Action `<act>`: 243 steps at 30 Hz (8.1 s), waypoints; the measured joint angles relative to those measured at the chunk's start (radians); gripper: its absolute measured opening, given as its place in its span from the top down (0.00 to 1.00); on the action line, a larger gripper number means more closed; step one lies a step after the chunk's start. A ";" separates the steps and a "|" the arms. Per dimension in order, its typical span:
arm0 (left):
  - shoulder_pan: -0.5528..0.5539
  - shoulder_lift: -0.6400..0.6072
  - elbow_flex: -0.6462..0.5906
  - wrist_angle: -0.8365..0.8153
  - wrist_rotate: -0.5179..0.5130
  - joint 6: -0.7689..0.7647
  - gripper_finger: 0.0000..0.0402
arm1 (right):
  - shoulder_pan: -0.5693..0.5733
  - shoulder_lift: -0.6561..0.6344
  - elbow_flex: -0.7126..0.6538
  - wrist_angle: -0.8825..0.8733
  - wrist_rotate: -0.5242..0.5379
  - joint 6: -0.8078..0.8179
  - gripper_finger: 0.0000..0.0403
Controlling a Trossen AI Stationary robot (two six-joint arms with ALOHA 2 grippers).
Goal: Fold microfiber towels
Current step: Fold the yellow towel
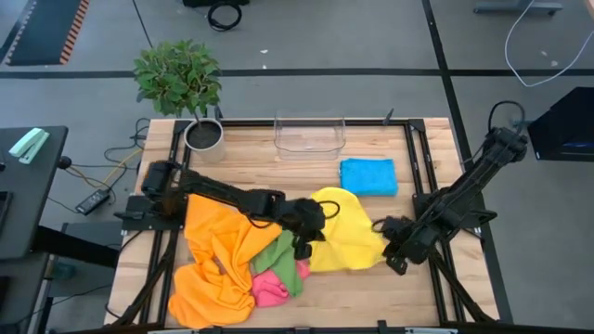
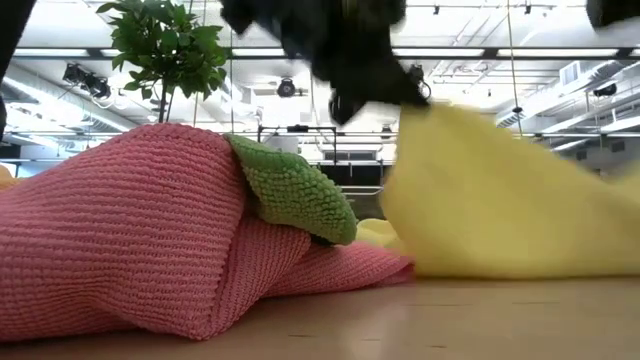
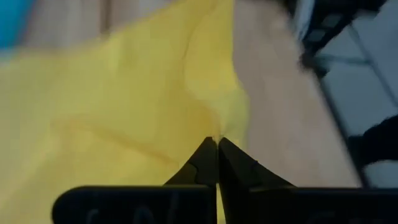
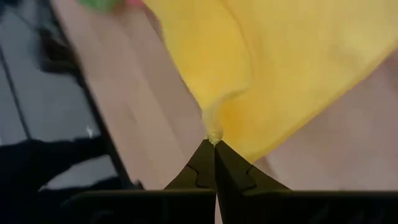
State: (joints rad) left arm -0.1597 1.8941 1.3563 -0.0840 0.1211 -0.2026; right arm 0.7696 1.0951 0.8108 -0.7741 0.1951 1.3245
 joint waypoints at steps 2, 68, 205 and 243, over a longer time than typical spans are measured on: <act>0.009 -0.064 0.000 -0.013 0.000 0.018 0.97 | 0.000 -0.043 0.082 -0.088 0.089 -0.080 1.00; 0.042 0.097 -0.023 -0.024 -0.221 -0.104 0.98 | 0.199 0.248 -0.094 -0.214 0.099 0.589 1.00; -0.076 0.396 0.381 -0.323 0.329 0.076 0.92 | 0.193 0.629 0.161 0.377 -0.002 0.320 1.00; -0.205 0.230 0.136 -0.627 0.144 0.178 0.99 | 0.277 0.558 0.160 0.303 0.045 0.307 1.00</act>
State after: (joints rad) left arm -0.3646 2.1244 1.4922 -0.7113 0.2650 -0.0248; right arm 1.0471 1.6527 0.9710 -0.4713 0.2404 1.6314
